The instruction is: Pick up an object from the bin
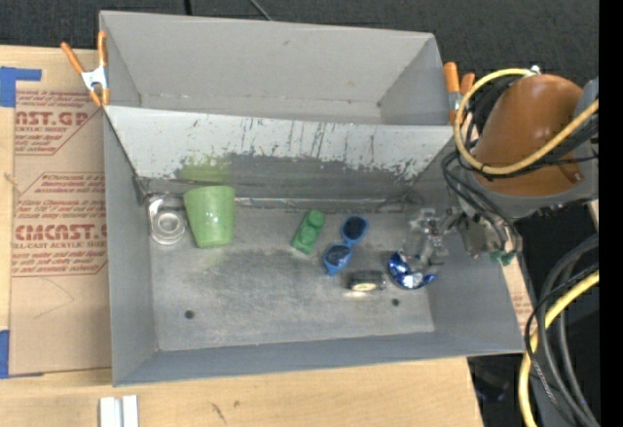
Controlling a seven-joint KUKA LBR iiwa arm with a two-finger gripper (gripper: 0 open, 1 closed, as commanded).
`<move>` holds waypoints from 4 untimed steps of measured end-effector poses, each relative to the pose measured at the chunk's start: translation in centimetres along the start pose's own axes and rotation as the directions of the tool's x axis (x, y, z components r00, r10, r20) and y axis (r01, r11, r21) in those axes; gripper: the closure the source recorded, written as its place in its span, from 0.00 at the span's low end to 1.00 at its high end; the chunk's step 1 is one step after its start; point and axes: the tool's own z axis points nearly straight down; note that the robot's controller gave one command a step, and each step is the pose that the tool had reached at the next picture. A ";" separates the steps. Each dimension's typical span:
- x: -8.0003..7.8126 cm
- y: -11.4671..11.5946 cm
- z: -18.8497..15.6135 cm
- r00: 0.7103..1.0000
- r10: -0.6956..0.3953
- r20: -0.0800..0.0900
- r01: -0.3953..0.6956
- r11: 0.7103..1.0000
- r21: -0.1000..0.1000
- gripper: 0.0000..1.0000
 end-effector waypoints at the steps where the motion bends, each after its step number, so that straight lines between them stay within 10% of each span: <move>1: 2.0 -4.6 4.6 0.958 -0.286 -0.010 0.286 0.958 -0.005 1.00; 2: 1.9 -4.5 4.5 0.958 -0.286 -0.008 0.286 0.958 -0.005 0.00; 3: 1.9 -4.5 4.5 0.958 -0.286 -0.008 0.286 0.958 -0.005 1.00; 4: 1.6 -3.9 4.0 0.844 -0.536 -0.004 0.536 0.844 -0.006 1.00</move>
Offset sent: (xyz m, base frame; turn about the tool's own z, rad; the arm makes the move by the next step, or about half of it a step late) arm -0.0173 -0.0463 -0.0448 -0.2909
